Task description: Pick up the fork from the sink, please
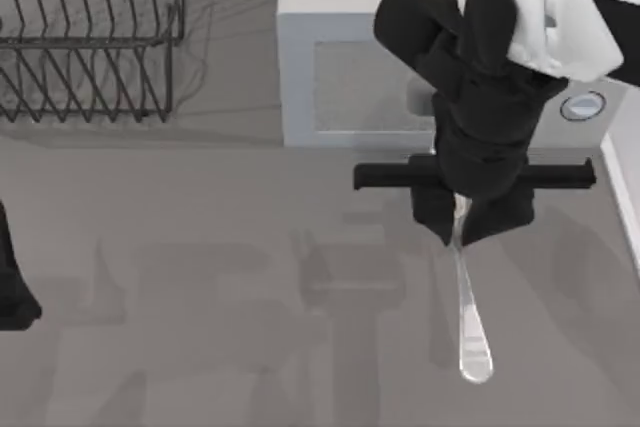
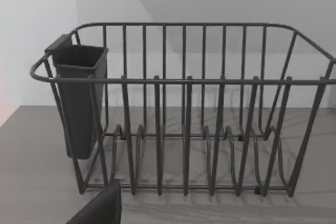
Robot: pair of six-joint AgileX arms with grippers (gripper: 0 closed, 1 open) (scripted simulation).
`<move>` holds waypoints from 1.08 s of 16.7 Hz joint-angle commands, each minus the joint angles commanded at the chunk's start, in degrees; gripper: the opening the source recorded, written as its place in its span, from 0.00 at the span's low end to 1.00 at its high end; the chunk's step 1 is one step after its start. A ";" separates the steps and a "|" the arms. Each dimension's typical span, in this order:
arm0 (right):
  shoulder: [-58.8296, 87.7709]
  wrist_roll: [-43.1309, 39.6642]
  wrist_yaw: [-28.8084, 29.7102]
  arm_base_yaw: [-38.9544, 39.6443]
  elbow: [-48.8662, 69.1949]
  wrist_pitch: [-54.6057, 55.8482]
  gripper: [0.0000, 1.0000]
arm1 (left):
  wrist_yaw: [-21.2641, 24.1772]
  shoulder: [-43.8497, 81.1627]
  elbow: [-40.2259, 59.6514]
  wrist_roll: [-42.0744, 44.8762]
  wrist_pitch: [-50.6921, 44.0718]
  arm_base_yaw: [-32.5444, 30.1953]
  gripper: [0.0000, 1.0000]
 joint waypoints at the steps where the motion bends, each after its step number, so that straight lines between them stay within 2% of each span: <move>1: 0.42 0.02 0.01 0.05 -2.65 3.53 0.00 | 0.00 0.00 0.00 0.00 0.00 0.00 1.00; 5: 1.97 0.15 0.05 0.26 -11.18 13.14 0.00 | 0.00 0.00 0.00 0.00 0.00 0.00 1.00; 10: 2.26 0.19 0.05 0.31 -12.30 14.33 0.00 | 0.00 0.00 0.00 0.00 0.00 0.00 1.00; 18: 2.26 0.19 0.05 0.31 -12.30 14.33 0.60 | 0.00 0.00 0.00 0.00 0.00 0.00 1.00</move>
